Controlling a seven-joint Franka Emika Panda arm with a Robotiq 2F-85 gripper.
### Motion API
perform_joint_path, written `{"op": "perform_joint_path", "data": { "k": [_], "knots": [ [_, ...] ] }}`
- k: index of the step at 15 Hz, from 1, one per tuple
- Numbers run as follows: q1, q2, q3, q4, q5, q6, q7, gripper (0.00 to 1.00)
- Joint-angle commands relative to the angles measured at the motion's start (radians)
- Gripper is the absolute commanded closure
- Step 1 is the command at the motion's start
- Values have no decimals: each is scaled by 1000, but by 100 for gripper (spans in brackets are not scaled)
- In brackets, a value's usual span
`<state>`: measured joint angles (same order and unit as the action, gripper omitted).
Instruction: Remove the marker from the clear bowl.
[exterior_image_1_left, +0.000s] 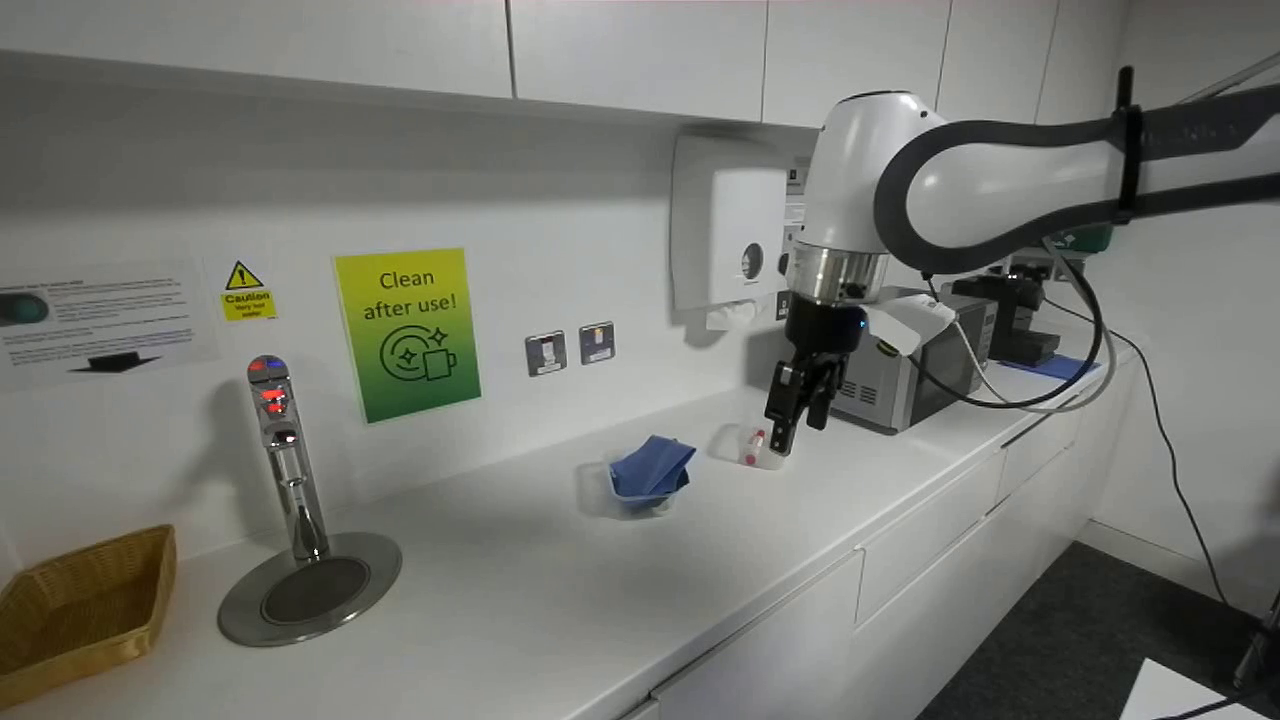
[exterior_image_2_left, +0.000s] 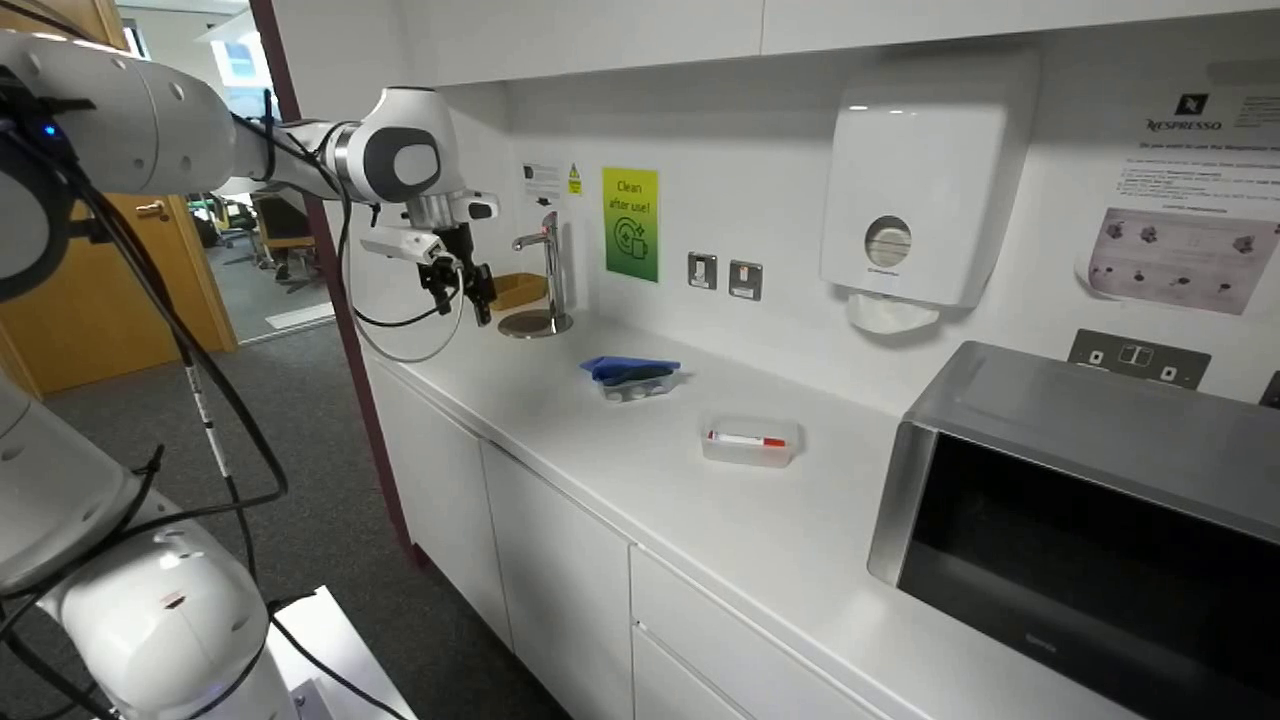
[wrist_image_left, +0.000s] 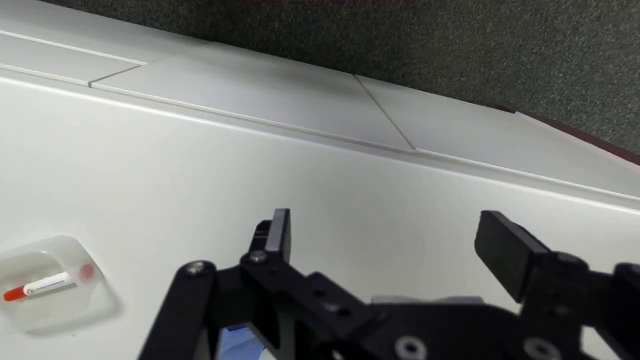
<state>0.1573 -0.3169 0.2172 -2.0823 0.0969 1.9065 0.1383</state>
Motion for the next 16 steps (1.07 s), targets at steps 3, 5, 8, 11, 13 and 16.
{"op": "perform_joint_path", "data": {
  "k": [3,5,8,11,13,16],
  "knots": [
    [6,1,-4,3,-2,-2,2,0],
    [6,1,-4,3,-2,-2,2,0],
    [6,1,-4,3,-2,-2,2,0],
    [-22,-6,2,0,-82,-1,43,0],
    [-57,-28,-3,-1,-198,0,100,0],
    [-107,-48,-26,11,-329,5,165,0]
  ]
}}
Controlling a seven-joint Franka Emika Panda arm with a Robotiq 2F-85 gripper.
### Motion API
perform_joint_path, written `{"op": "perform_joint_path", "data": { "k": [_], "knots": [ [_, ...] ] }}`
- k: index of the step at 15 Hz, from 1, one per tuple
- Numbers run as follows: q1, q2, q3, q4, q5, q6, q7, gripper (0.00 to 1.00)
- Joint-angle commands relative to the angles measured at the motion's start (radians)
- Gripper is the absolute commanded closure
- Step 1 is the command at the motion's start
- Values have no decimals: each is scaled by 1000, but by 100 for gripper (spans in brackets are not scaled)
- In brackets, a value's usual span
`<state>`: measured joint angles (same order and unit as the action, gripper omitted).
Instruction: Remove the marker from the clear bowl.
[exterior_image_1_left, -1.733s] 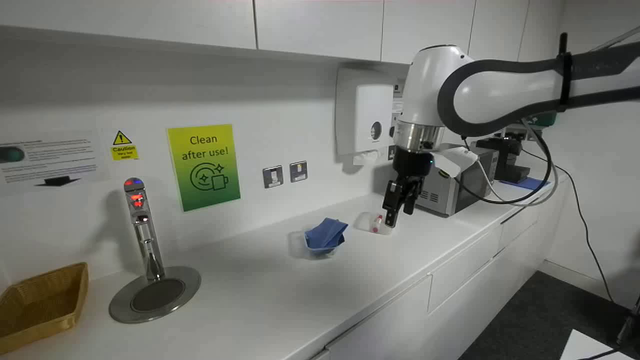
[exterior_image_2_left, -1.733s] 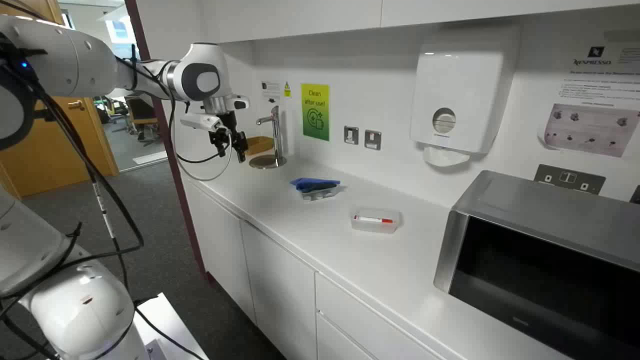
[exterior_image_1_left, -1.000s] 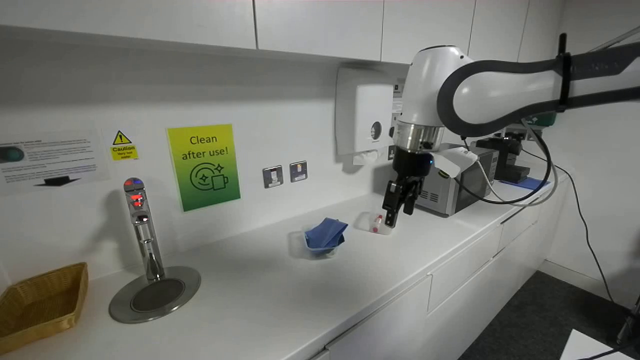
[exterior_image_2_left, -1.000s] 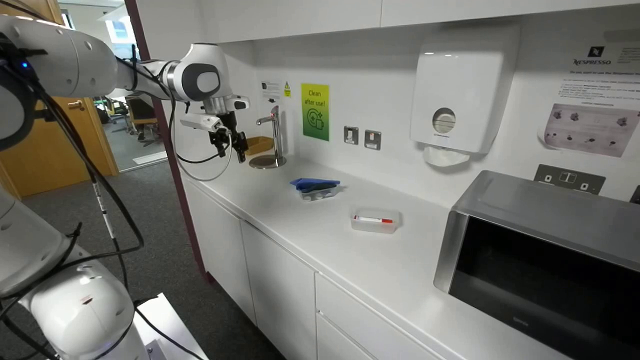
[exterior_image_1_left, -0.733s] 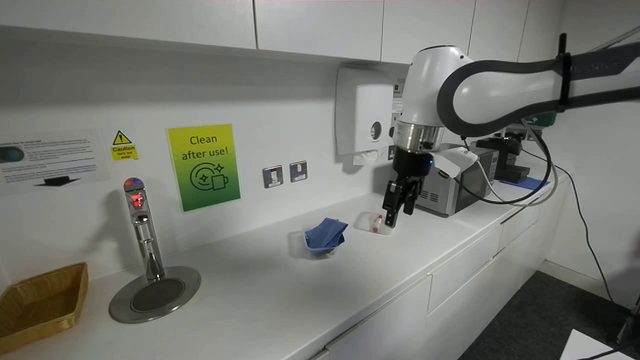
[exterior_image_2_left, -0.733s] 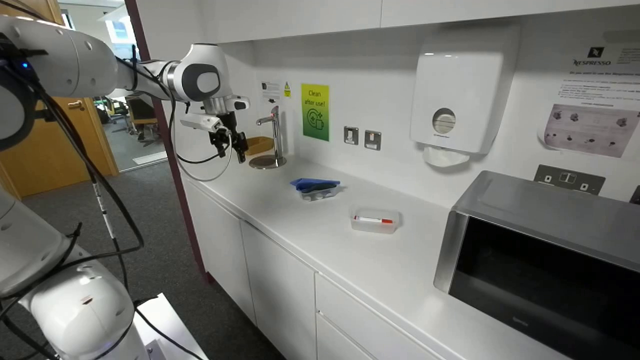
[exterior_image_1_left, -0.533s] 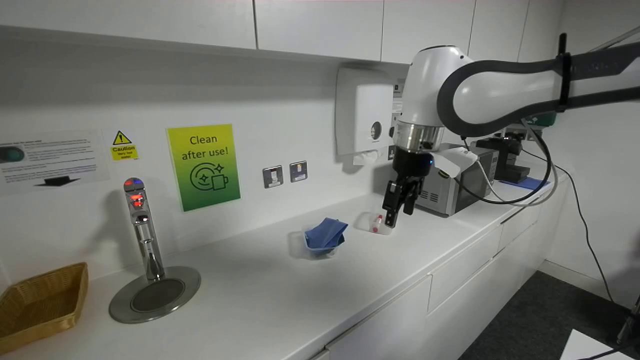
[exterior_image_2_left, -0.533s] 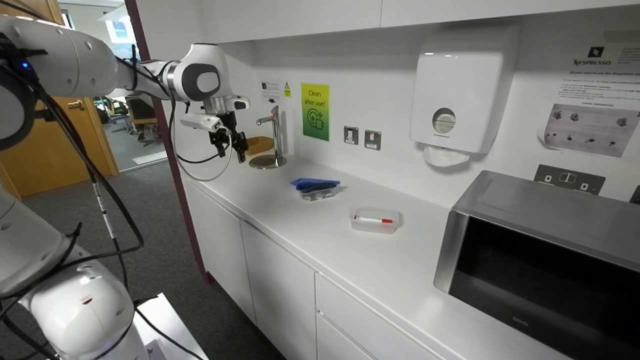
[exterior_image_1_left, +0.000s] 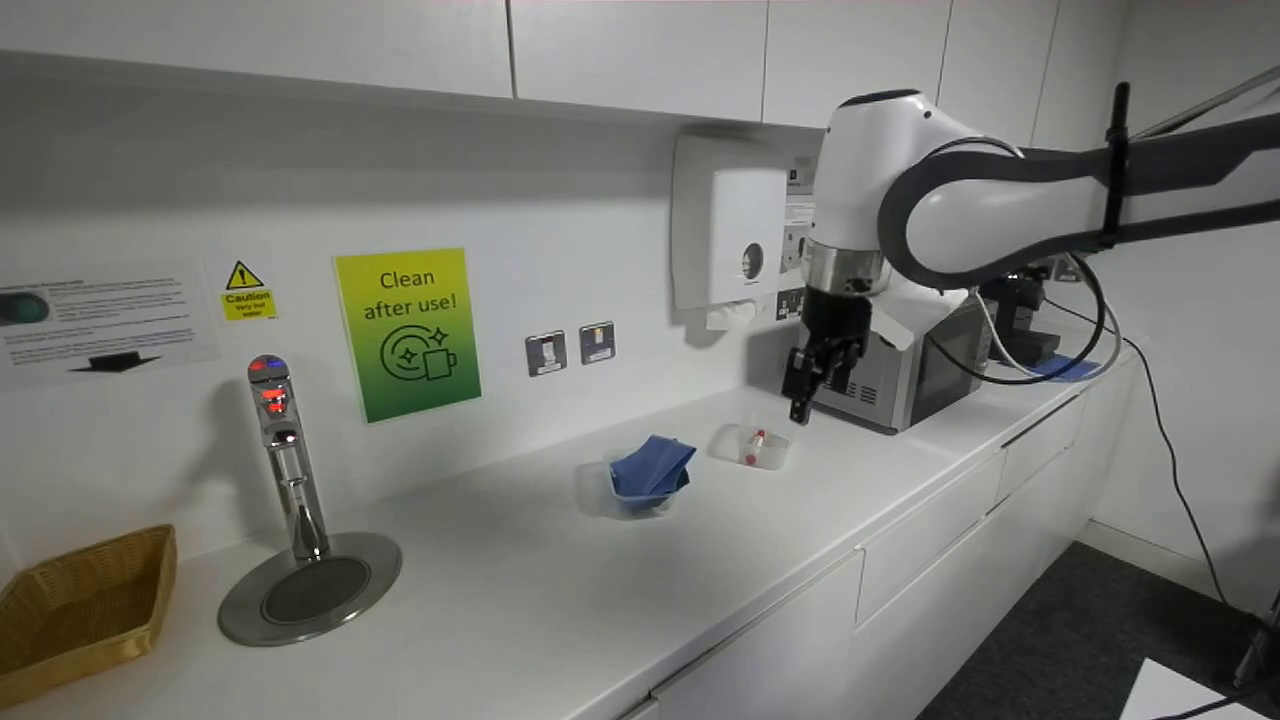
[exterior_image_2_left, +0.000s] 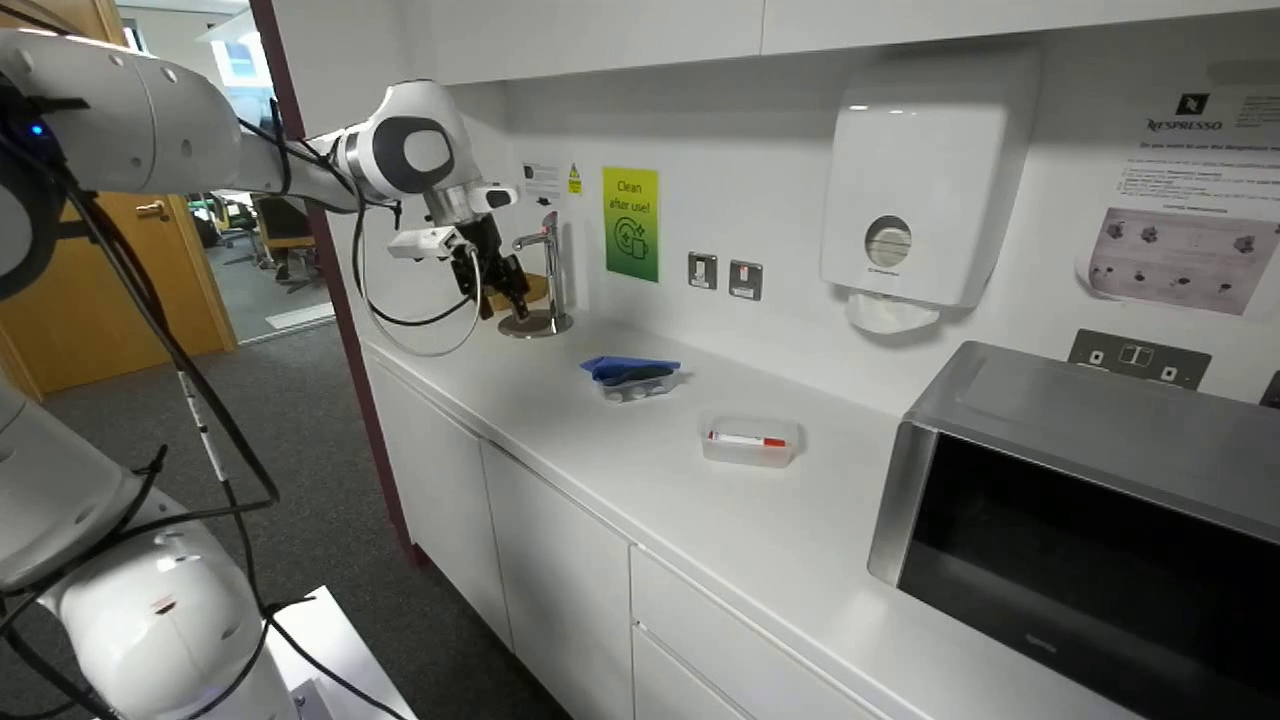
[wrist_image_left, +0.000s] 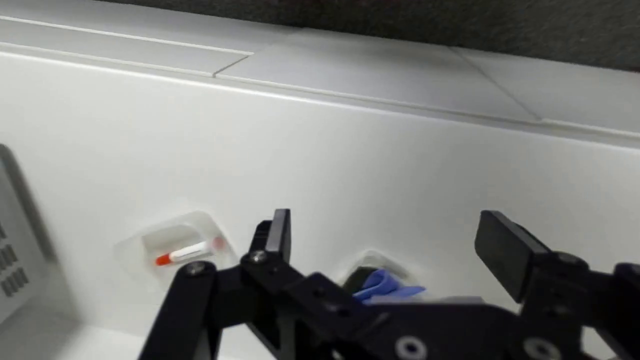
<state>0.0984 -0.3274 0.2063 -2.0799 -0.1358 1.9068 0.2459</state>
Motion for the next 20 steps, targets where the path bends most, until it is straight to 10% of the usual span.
{"op": "perform_joint_path", "data": {
  "k": [1,9,20],
  "knots": [
    [-60,-38,-39,17,-83,18,62,0],
    [-93,46,-211,109,208,263,3,0],
    [-113,48,-163,81,140,236,64,0]
  ]
}}
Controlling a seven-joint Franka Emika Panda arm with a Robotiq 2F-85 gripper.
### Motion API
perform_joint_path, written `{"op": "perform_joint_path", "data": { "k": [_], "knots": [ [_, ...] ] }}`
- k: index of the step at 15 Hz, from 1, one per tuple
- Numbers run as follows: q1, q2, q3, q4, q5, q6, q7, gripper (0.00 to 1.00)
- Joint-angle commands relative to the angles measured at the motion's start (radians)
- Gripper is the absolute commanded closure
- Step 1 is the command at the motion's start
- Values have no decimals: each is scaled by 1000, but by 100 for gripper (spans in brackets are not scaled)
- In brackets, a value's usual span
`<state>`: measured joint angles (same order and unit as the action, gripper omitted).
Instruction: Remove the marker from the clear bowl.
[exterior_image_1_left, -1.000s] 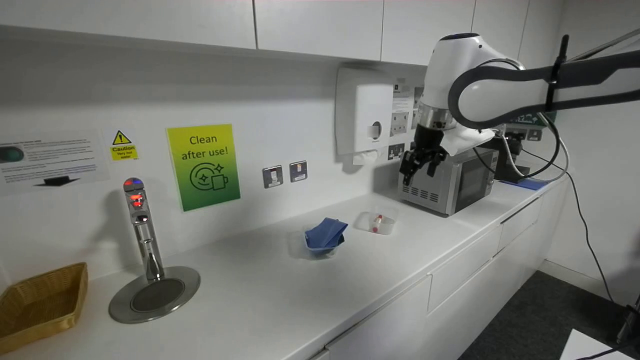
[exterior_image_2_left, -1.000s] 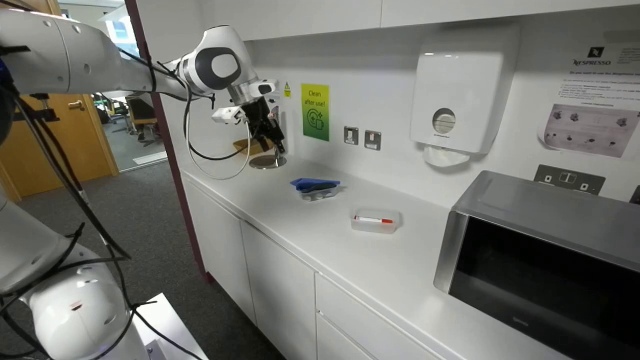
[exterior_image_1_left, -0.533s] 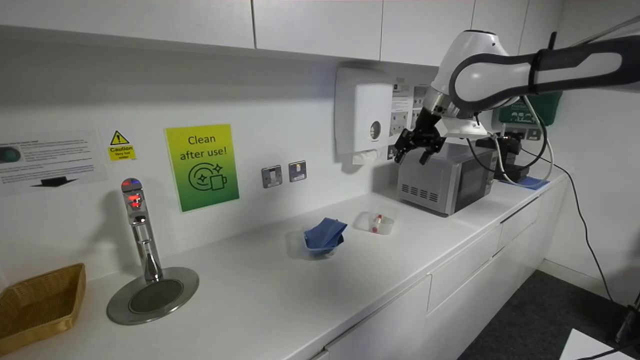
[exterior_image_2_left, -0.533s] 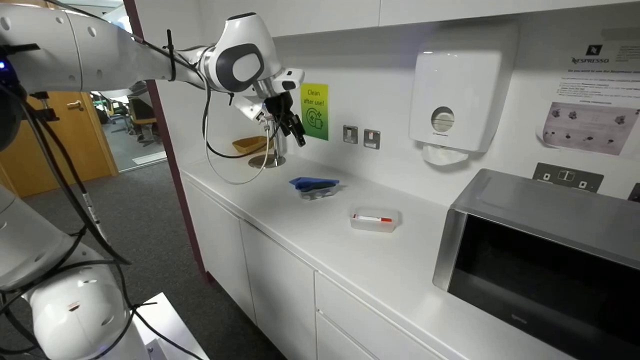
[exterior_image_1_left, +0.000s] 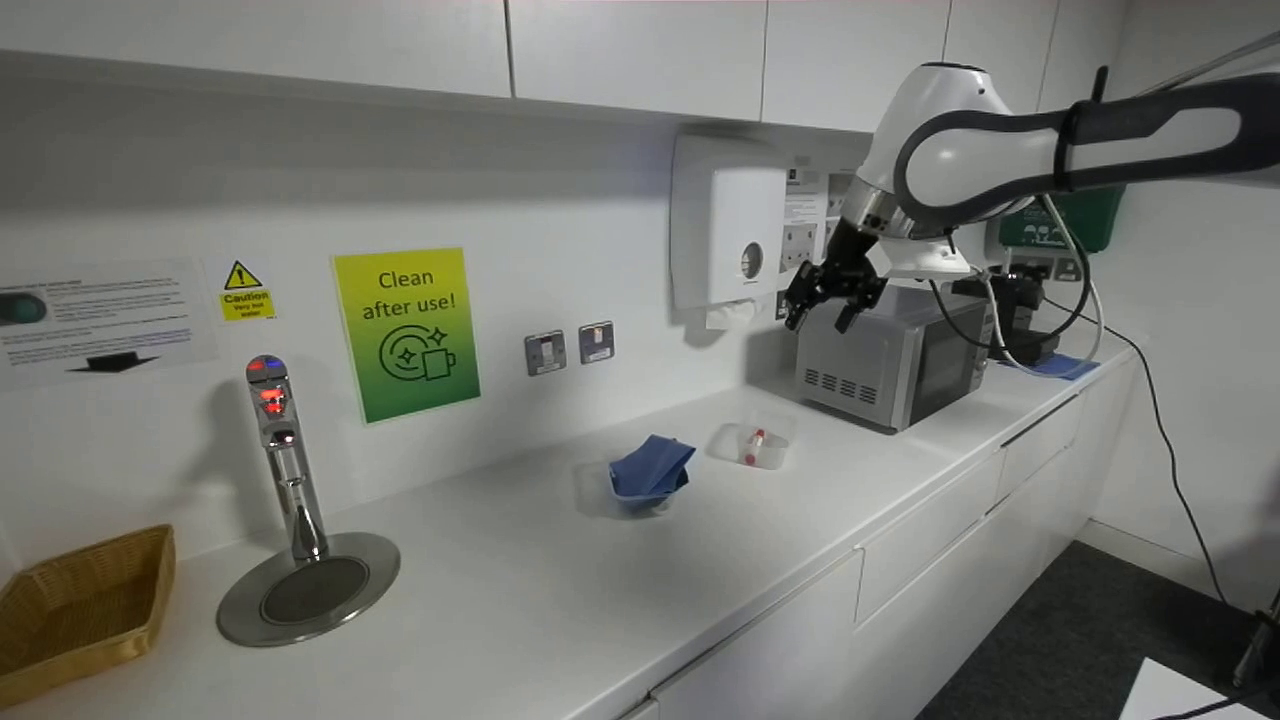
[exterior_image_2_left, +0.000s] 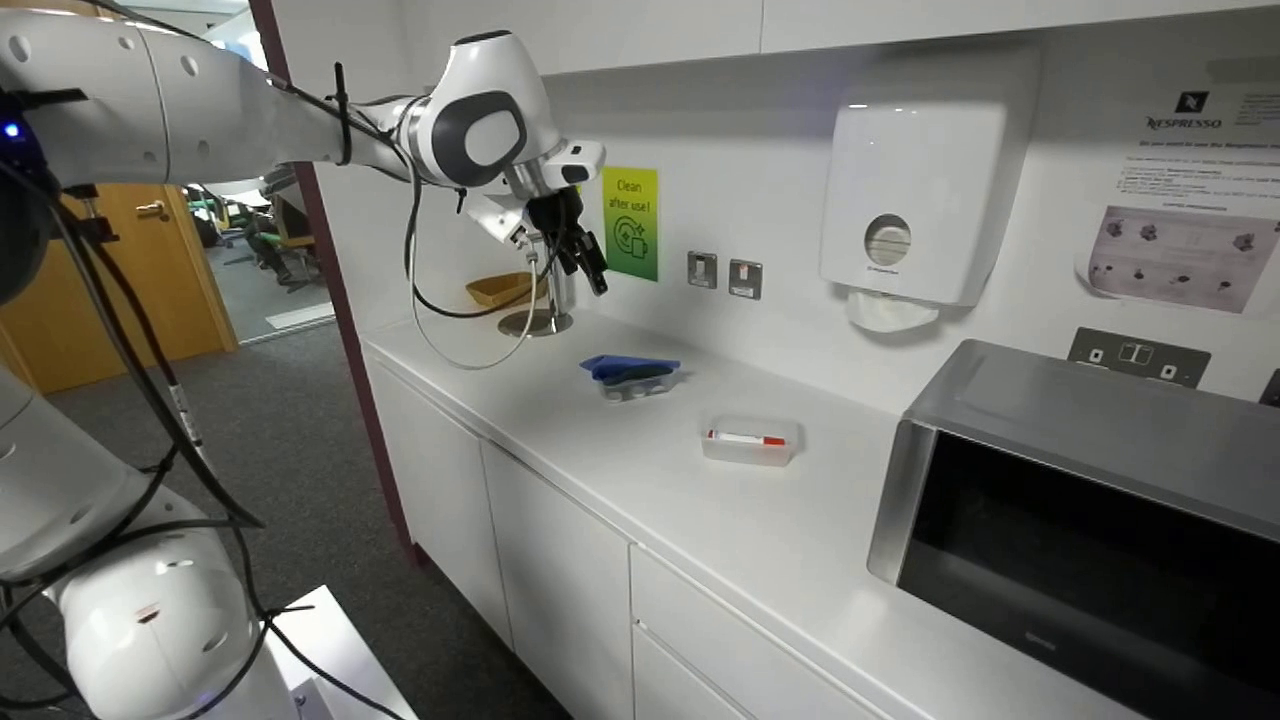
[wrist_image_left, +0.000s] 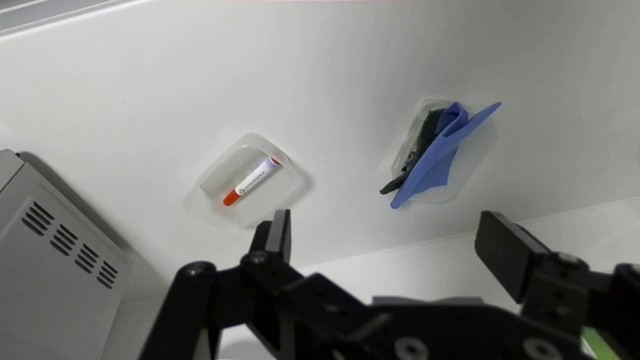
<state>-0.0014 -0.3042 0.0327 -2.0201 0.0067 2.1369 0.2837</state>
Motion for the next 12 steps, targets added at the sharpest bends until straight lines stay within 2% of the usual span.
{"op": "perform_joint_path", "data": {
  "k": [1,4,6,12],
  "knots": [
    [-13,54,7,40,14,16,41,0],
    [-21,159,1,117,77,5,166,0],
    [-28,236,-3,173,79,35,258,0],
    [-34,487,-64,402,79,19,523,0]
  ]
}}
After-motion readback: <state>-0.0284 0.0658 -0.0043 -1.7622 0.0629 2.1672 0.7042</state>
